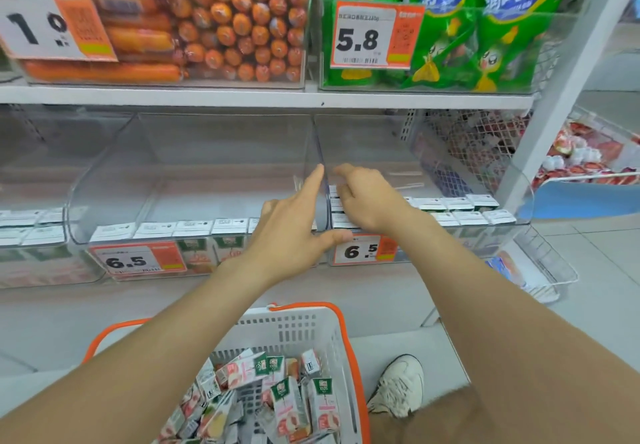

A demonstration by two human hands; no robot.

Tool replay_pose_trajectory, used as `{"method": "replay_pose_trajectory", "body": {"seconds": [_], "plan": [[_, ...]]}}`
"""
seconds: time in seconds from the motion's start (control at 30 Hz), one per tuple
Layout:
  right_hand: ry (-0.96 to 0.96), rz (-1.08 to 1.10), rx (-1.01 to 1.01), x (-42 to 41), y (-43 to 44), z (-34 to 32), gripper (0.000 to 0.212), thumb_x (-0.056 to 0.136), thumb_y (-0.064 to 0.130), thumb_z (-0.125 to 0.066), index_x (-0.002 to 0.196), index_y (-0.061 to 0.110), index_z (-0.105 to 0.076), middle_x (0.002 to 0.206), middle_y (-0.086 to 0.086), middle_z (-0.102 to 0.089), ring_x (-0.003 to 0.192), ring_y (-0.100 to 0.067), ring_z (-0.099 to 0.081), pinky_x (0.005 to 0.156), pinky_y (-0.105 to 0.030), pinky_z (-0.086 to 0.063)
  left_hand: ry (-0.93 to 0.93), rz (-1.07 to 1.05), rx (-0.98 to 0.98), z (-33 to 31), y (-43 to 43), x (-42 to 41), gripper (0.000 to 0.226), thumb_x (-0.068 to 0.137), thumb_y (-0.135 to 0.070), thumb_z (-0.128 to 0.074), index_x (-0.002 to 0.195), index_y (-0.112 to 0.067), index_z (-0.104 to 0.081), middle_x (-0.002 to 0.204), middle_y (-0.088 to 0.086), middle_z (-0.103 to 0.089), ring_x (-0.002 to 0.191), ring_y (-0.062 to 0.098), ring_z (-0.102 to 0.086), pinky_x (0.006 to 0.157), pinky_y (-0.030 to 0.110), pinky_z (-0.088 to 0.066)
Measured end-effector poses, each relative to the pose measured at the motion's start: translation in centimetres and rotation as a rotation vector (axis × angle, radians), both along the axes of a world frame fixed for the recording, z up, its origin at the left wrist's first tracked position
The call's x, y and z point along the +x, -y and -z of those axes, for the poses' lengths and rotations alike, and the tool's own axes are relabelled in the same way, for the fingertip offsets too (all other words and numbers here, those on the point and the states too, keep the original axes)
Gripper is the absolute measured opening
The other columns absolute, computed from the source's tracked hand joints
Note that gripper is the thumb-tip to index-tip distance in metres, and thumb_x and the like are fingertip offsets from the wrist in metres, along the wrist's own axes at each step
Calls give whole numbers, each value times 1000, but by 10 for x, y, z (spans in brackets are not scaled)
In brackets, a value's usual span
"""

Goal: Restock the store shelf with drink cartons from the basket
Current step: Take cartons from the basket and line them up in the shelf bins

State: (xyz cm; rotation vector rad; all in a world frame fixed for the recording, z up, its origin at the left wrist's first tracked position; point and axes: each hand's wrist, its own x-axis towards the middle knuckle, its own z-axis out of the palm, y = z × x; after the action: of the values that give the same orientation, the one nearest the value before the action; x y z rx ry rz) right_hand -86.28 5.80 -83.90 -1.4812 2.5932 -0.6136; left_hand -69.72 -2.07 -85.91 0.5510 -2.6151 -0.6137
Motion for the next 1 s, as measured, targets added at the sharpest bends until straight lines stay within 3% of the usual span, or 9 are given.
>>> {"method": "replay_pose_trajectory", "body": {"seconds": [0.1,0.2,0.27,0.37,0.47,0.57,0.73,0.83,1.0], "plan": [[-116,58,-247,31,-13,-6,40,90,6,-51,130,11,-54,118,-14,-61,107,-36,-59,87,-47,-50,-107,-2,50,-2,1,20,81,93,-63,-65,159,-28,-34,136,4,-68,131,26,-58,108,43,-46],[-85,-23,-491,79,-33,-10,28,82,6,-53,107,17,-53,94,0,-57,83,-25,-56,70,-43,-47,-326,-29,-29,0,-7,51,31,101,-24,-65,132,-23,-61,122,-6,-70,108,16,-65,90,29,-47],[-6,-129,-431,114,-43,-1,19,80,13,-54,97,21,-53,83,5,-56,75,-20,-54,67,-41,-47,-438,-46,-63,8,-13,74,17,99,-9,-63,112,-19,-67,105,-9,-67,84,10,-62,76,31,-47],[62,-253,-178,156,-47,28,10,82,22,-49,88,24,-56,76,5,-61,70,-22,-59,64,-42,-54,-411,-81,-33,38,-11,109,15,100,-7,-58,101,-20,-66,89,-11,-64,70,10,-57,65,38,-48],[86,-339,129,184,-47,62,13,89,19,-49,92,19,-62,77,-7,-66,73,-31,-62,64,-43,-57,-196,-90,58,81,-4,140,17,101,-19,-51,99,-31,-63,84,-14,-66,66,8,-59,62,39,-51],[76,-394,385,199,-42,102,13,92,14,-52,87,10,-63,76,-14,-62,73,-34,-61,64,-45,-57,104,-40,148,127,4,164,22,100,-20,-51,100,-37,-65,91,-17,-68,68,4,-59,68,39,-55],[63,-377,584,200,-37,164,27,94,9,-57,74,17,-41,72,-4,-45,72,-29,-51,63,-34,-41,551,12,132,197,19,194,25,100,-17,-53,113,-28,-71,109,-6,-73,86,14,-63,78,36,-57],[28,-380,667,194,-35,195,9,98,3,-53,101,10,-58,93,-10,-57,77,-27,-50,67,-35,-40,753,5,196,236,27,209,27,100,-12,-51,114,-26,-69,110,-2,-71,93,19,-64,81,36,-55],[-28,-464,779,185,-34,252,39,96,0,-59,134,6,-52,121,-17,-60,104,-34,-65,72,-40,-50,993,15,179,277,28,228,38,91,0,-56,121,-23,-64,123,4,-61,111,28,-59,83,39,-52]]}}
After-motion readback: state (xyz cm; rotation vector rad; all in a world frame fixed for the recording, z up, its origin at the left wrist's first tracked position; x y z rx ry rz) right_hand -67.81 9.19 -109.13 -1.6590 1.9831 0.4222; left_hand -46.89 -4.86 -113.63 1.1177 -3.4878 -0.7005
